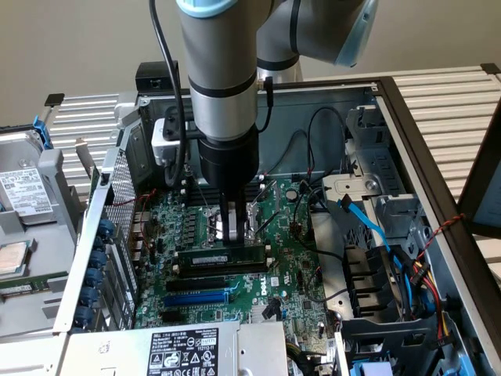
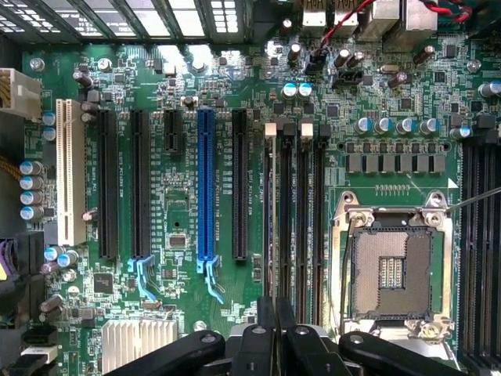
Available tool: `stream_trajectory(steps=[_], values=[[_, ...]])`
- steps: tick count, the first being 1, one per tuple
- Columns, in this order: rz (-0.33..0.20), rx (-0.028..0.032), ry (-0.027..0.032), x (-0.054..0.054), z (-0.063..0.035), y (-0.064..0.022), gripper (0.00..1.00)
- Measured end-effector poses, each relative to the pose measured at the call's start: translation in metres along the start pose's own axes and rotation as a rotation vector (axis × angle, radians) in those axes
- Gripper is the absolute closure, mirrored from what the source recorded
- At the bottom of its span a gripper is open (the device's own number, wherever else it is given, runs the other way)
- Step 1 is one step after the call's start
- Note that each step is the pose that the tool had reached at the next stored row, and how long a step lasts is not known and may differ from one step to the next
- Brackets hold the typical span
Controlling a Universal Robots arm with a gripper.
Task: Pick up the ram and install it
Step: 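Insert the ram into the slot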
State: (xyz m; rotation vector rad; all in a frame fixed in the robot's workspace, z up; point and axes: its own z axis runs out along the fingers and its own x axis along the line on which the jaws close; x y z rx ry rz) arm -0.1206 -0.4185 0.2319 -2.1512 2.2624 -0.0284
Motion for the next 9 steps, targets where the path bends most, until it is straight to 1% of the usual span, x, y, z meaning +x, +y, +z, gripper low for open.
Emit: stream_trajectory(steps=[9], values=[[0.0, 0.0002, 0.0, 0.0001, 0.0004, 0.0019, 0.87]])
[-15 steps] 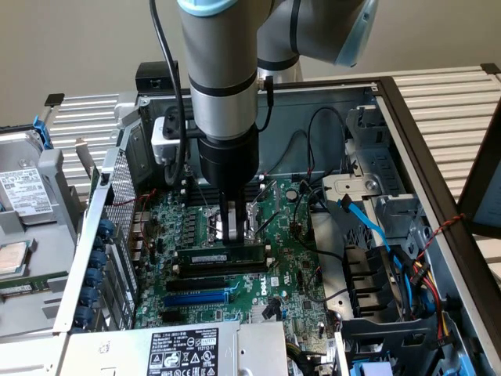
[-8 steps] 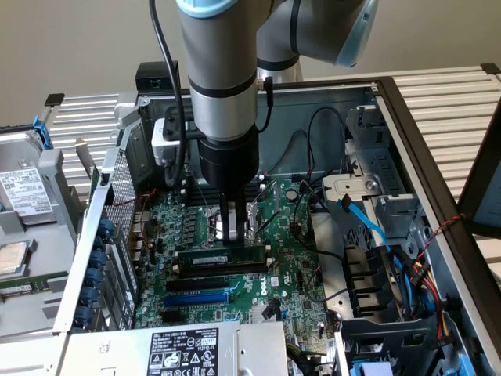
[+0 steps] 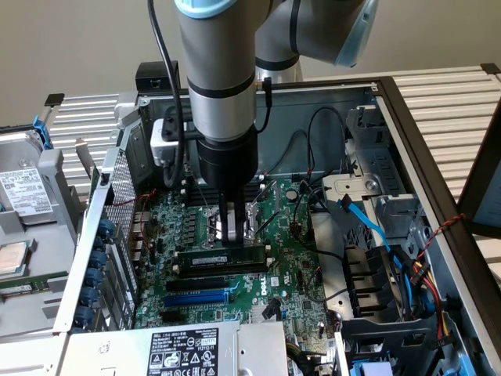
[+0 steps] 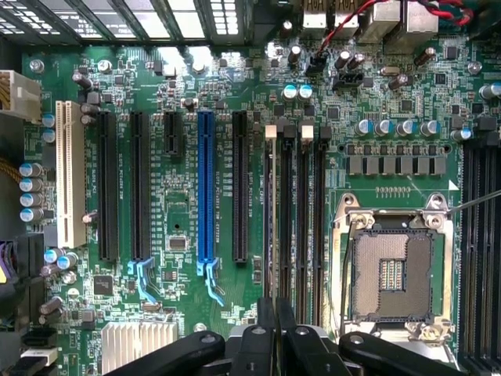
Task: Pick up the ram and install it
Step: 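Insert the ram into the slot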
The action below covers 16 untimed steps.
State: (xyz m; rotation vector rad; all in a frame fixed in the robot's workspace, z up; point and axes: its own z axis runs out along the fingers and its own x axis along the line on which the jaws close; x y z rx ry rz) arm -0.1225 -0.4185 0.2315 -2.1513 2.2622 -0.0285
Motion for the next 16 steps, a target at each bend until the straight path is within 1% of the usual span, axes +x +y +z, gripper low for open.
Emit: stream_trajectory(steps=[16], values=[[0.0, -0.0001, 0.0001, 0.0, 0.0006, 0.0005, 0.87]])
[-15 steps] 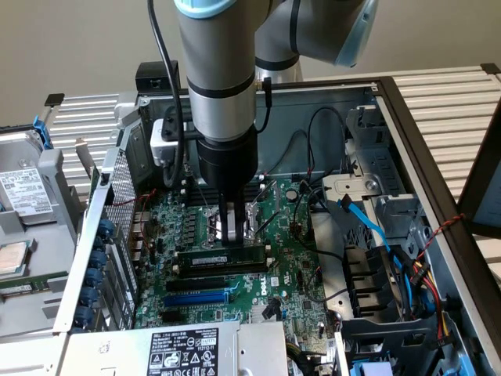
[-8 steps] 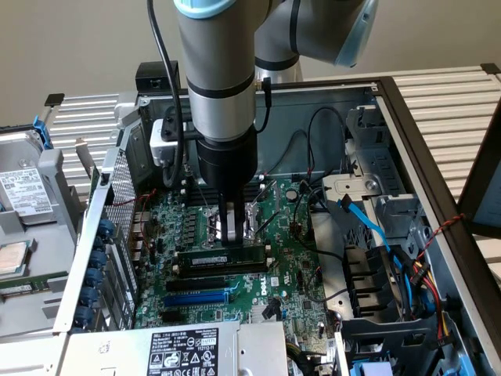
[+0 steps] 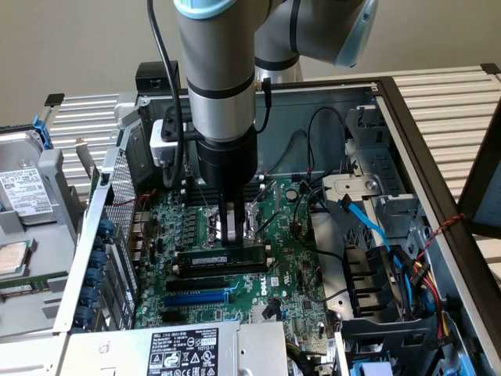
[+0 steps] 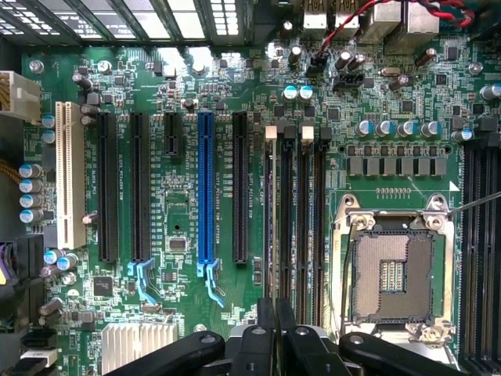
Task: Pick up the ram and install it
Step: 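Insert the ram into the slot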
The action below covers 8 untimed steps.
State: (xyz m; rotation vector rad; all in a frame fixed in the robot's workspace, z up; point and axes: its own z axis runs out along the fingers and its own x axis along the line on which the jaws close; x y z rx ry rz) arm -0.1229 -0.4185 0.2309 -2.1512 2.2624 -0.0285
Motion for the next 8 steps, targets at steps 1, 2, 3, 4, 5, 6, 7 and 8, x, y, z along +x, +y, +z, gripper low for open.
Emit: stream_trajectory(steps=[1, 2, 3, 4, 5, 6, 7, 8], values=[[0.0, 0.0, 0.0, 0.0, 0.0001, 0.0, 0.87], [0.0, 0.0, 0.0, 0.0, 0.0001, 0.0001, 0.87], [0.0, -0.0005, -0.0001, 0.0, 0.0002, 0.0003, 0.87], [0.0, -0.0002, -0.0002, 0.0, 0.0003, 0.0002, 0.87], [0.0, 0.0, -0.0001, 0.0, 0.0004, 0.0002, 0.87], [0.0, -0.0001, 0.0001, 0.0, 0.0004, 0.0002, 0.87], [0.0, -0.0001, 0.0, 0.0, 0.0005, 0.0002, 0.87], [0.0, -0.0001, 0.0, 0.0, 0.0005, 0.0001, 0.87]])
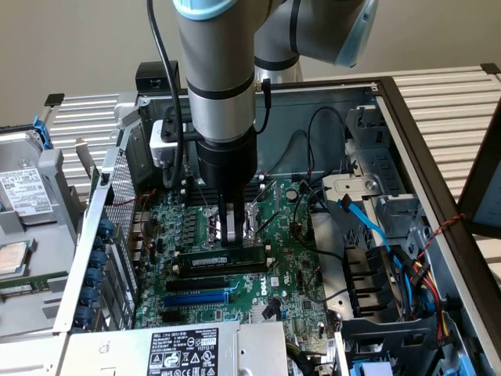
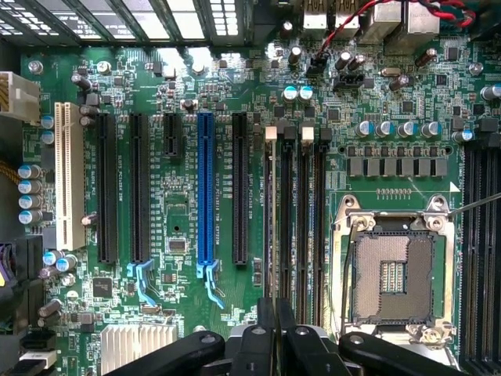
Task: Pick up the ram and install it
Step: 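Insert the ram into the slot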
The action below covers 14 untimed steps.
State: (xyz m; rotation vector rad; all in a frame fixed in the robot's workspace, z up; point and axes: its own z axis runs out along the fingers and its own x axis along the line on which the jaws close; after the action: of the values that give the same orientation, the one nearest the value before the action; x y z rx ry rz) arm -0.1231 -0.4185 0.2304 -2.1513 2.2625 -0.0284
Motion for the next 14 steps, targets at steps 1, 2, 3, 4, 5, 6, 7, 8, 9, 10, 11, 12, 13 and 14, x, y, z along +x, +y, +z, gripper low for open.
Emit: stream_trajectory(steps=[1, 2, 3, 4, 5, 6, 7, 8, 9, 10, 11, 12, 13, 14], values=[[0.0, 0.0, 0.0, 0.0, 0.0, 0.0, 0.87], [0.0, 0.0001, -0.0001, 0.0, 0.0, 0.0, 0.87], [0.0, 0.0, 0.0, 0.0, 0.0, 0.0, 0.87], [0.0, -0.0002, -0.0001, 0.0, 0.0001, 0.0, 0.87], [0.0, -0.0002, -0.0001, 0.0, 0.0001, 0.0, 0.87], [0.0, -0.0002, -0.0001, 0.0, 0.0, 0.0, 0.87], [0.0, -0.0002, -0.0001, 0.0, 0.0, 0.0, 0.87], [0.0, -0.0002, -0.0001, 0.0, 0.0, 0.0, 0.87], [0.0, -0.0002, -0.0001, 0.0, 0.0001, 0.0, 0.87], [0.0, -0.0002, -0.0001, 0.0, 0.0, 0.0, 0.87], [0.0, -0.0002, -0.0001, 0.0, 0.0001, 0.0, 0.87], [0.0, -0.0002, -0.0001, 0.0, 0.0, 0.0, 0.87], [0.0, -0.0002, -0.0001, 0.0, 0.0001, 0.0, 0.87], [0.0, -0.0002, -0.0001, 0.0, 0.0001, 0.0, 0.87]])
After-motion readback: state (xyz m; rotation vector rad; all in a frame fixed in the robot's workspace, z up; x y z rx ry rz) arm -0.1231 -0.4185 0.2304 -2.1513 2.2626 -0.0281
